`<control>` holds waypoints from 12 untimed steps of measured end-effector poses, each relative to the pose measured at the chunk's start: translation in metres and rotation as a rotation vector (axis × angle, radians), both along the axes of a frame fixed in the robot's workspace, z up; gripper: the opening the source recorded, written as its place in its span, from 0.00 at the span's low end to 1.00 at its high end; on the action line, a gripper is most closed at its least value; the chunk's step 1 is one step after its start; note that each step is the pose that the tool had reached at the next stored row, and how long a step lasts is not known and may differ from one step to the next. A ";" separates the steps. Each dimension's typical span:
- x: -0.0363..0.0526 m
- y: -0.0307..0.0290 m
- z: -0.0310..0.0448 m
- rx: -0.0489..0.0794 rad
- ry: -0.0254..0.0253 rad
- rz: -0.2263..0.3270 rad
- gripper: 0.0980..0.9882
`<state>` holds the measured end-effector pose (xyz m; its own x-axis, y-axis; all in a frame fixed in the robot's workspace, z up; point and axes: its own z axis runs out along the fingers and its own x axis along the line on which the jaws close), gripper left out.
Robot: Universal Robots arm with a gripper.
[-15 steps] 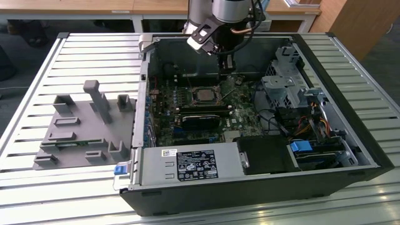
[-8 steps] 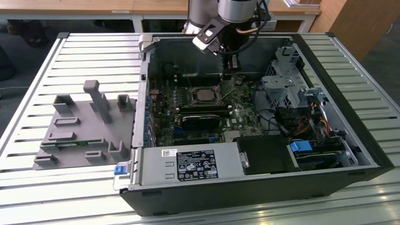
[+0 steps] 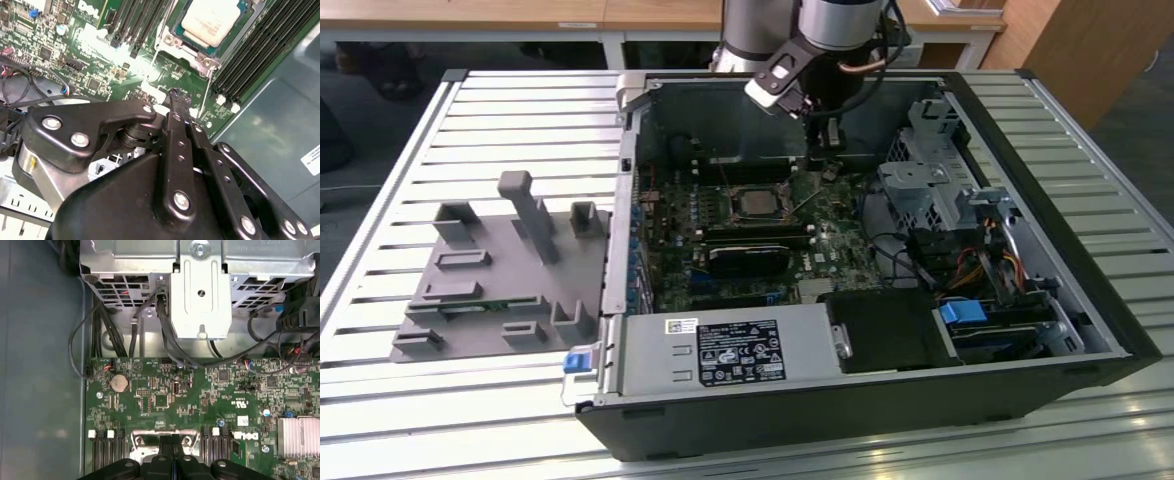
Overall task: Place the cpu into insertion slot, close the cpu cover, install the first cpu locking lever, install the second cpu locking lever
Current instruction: 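Close the cpu cover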
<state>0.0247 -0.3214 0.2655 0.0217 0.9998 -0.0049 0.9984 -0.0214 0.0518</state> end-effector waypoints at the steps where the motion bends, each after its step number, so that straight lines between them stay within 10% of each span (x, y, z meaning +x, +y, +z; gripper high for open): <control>1: 0.0009 0.0000 -0.0003 0.000 0.0001 0.000 0.01; 12: 0.0094 0.0023 -0.0038 0.000 0.0013 0.018 0.01</control>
